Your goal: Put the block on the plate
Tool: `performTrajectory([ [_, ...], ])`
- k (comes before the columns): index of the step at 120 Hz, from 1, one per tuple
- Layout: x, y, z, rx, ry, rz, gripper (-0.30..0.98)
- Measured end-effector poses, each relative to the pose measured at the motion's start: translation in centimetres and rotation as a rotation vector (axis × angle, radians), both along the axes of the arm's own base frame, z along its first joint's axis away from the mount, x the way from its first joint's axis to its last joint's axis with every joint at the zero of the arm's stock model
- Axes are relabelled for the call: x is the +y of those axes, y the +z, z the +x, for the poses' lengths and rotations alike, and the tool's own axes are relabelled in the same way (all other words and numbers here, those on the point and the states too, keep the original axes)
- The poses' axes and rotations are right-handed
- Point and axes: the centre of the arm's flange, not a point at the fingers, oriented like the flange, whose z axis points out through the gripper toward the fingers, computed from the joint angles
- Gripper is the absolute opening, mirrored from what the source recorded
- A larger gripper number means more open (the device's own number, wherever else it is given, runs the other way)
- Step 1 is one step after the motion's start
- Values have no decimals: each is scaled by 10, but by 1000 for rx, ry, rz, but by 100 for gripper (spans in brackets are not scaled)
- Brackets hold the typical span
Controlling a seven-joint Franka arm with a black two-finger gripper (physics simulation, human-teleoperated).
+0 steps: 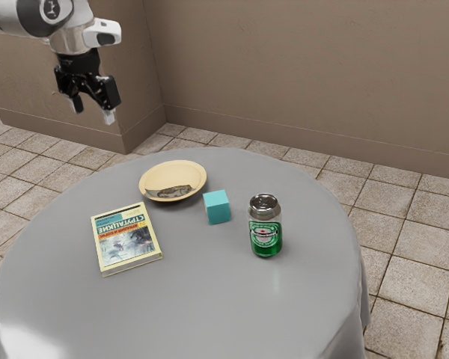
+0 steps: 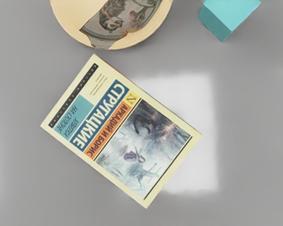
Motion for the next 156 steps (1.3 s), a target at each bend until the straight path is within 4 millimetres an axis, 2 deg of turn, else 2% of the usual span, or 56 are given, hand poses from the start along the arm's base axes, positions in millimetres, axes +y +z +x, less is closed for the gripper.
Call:
performTrajectory([
  [15,-7,4,2,-11,-3,0,69],
  [28,-11,-1,5,-11,47,-2,69],
  [43,-28,-31,15,14,139,-11,69],
  [61,-80,-70,31,24,222,-28,69],
  [69,-93,-87,37,29,276,-46,69],
  [89,-95,-138,62,58,445,-79,69],
  [109,-104,-172,90,65,560,-96,69],
  [156,-119,-219,140,41,688,-83,69],
])
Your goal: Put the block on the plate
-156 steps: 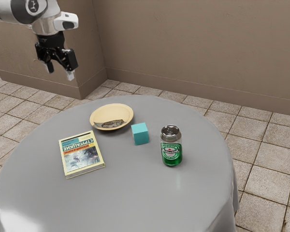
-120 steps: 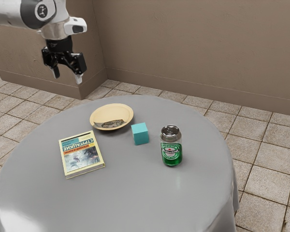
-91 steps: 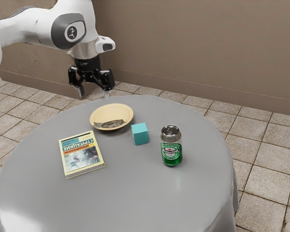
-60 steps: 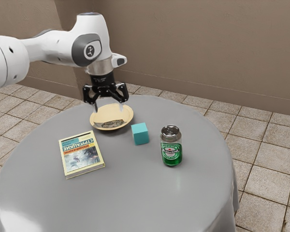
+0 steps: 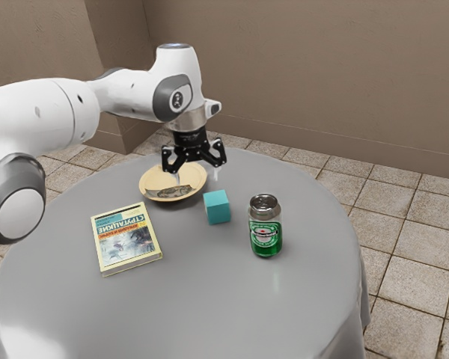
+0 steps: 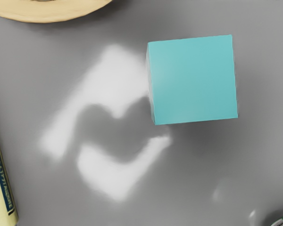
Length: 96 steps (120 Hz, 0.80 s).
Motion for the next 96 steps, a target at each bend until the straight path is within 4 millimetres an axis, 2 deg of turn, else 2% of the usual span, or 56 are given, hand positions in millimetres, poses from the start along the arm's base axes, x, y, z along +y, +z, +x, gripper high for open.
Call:
performTrajectory([
  [13,-2,-14,11,5,11,-9,69],
  [32,-7,-24,28,-10,15,-3,69],
  [54,-2,-43,46,-14,23,0,69],
  [71,12,-63,55,-4,35,-3,69],
  [96,12,-89,65,5,24,4,69],
])
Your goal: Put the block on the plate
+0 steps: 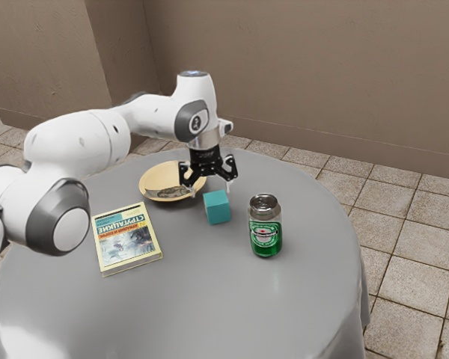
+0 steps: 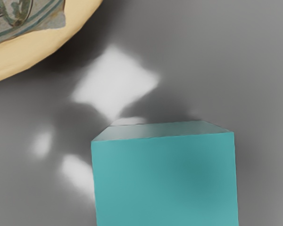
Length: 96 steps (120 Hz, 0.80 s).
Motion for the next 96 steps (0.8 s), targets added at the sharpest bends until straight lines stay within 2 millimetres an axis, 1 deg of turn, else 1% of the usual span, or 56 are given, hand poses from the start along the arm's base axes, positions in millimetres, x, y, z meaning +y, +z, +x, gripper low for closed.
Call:
performTrajectory([
  [36,-7,-20,2,4,-20,1,69],
  [76,-2,-47,10,-11,-34,4,69],
  [84,-2,-49,11,-14,-40,4,67],
  [96,-2,-49,11,-17,-48,5,60],
])
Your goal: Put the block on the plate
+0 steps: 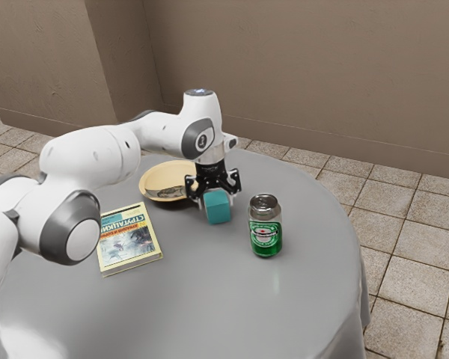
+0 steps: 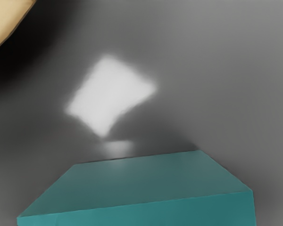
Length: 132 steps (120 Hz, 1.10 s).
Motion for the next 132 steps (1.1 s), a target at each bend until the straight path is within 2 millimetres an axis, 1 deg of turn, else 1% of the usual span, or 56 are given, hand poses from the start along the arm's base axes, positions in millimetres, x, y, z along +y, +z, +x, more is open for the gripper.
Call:
performTrajectory([
  [27,1,0,1,-5,-19,3,46],
  [44,0,0,0,-5,-30,4,45],
  [64,0,8,0,-12,-39,7,43],
  [82,-3,22,0,-28,-48,4,41],
  [105,-7,60,-3,-66,-58,-6,40],
  [112,-4,68,-3,-73,-55,-8,39],
  [122,2,74,-4,-77,-50,-8,39],
  [132,14,78,-4,-77,-38,-4,37],
])
